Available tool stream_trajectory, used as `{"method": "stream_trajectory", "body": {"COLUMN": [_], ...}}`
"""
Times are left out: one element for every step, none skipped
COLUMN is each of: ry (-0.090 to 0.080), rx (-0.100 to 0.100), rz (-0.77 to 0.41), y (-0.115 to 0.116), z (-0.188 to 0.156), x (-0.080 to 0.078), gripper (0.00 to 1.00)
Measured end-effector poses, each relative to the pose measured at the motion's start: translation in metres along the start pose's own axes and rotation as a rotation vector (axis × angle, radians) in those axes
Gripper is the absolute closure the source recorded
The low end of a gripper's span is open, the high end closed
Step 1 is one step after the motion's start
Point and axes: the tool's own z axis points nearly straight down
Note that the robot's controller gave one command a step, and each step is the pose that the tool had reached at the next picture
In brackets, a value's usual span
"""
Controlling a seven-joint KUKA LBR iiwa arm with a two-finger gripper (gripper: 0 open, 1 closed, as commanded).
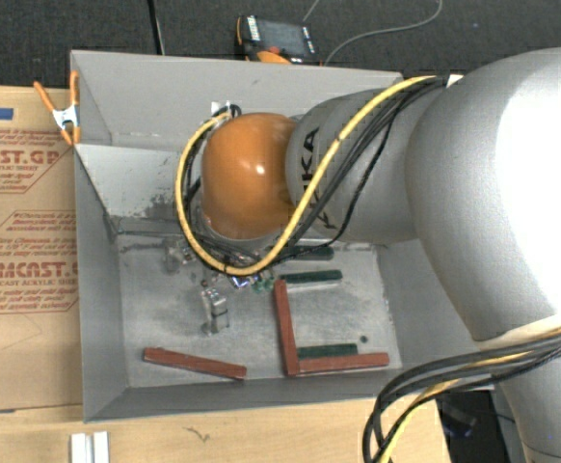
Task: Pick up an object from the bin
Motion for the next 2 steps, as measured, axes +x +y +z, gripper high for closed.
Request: {"method": "stream_trajectory", "body": {"ry": [-0.001,0.010], "rx": [-0.001,-0.008], "rz": [-0.273,-0.317], "y": [-0.003,0.038], "z": [-0.129,-0.022], "x": [0.084,0.071], "gripper": [0.00,0.00]}}
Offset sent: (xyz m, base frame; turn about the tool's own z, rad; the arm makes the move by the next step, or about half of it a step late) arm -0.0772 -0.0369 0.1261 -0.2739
